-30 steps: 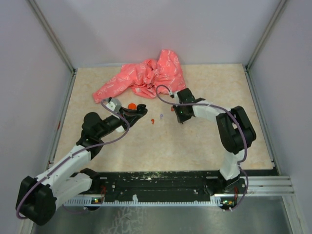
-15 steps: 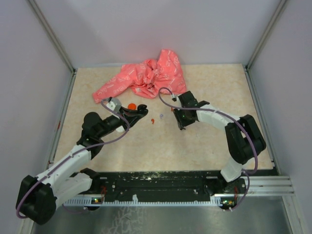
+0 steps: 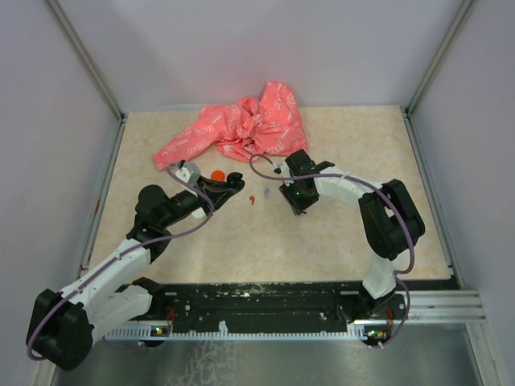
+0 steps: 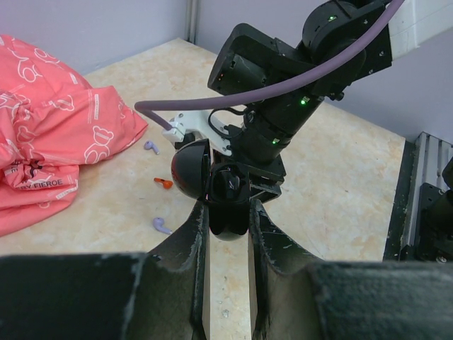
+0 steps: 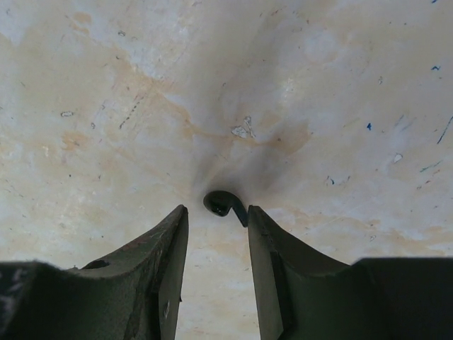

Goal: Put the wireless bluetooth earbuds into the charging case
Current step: Move the earbud to the center of the board.

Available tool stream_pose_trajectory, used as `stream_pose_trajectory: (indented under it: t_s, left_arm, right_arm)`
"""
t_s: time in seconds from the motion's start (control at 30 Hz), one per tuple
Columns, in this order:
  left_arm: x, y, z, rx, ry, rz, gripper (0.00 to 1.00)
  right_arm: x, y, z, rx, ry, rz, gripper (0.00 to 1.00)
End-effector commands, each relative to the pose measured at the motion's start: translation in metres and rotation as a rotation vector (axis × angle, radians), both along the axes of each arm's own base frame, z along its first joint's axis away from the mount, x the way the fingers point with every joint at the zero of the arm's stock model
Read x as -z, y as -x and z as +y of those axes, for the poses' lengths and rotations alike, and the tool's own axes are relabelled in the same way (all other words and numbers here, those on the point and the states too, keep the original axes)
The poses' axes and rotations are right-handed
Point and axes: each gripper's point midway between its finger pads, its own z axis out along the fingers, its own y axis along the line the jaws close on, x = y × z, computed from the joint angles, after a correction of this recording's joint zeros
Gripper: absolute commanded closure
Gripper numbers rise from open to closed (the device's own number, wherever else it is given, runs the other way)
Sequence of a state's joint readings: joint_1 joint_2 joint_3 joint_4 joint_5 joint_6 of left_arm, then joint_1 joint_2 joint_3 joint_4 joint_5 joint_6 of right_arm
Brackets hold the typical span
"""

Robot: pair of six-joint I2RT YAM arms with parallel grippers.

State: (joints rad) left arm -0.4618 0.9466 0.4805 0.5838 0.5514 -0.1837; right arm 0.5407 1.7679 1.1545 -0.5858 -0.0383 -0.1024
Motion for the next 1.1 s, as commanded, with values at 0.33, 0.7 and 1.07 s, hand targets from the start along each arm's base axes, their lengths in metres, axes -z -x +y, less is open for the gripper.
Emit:
stream_pose_trajectory:
  t_s: [0.33,0.7,1.07]
  left_arm:
    - [-0.024,0.002,0.001,0.01,0.029,-0.074,0.99]
    - [-0.024,0.002,0.001,0.013,0.029,-0.074,0.99]
    - [-0.024,0.002,0.001,0.014,0.028,-0.075,0.99]
  right_arm:
    - [-0.005,-0.016,0.013,-0.132,0.011,-0.011,0.66]
    - [0.005,-0.005,0.011,-0.158,0.056,0.036,0.68]
    - [0.011,-0.005,0.007,-0.133,0.109,0.049,0.69]
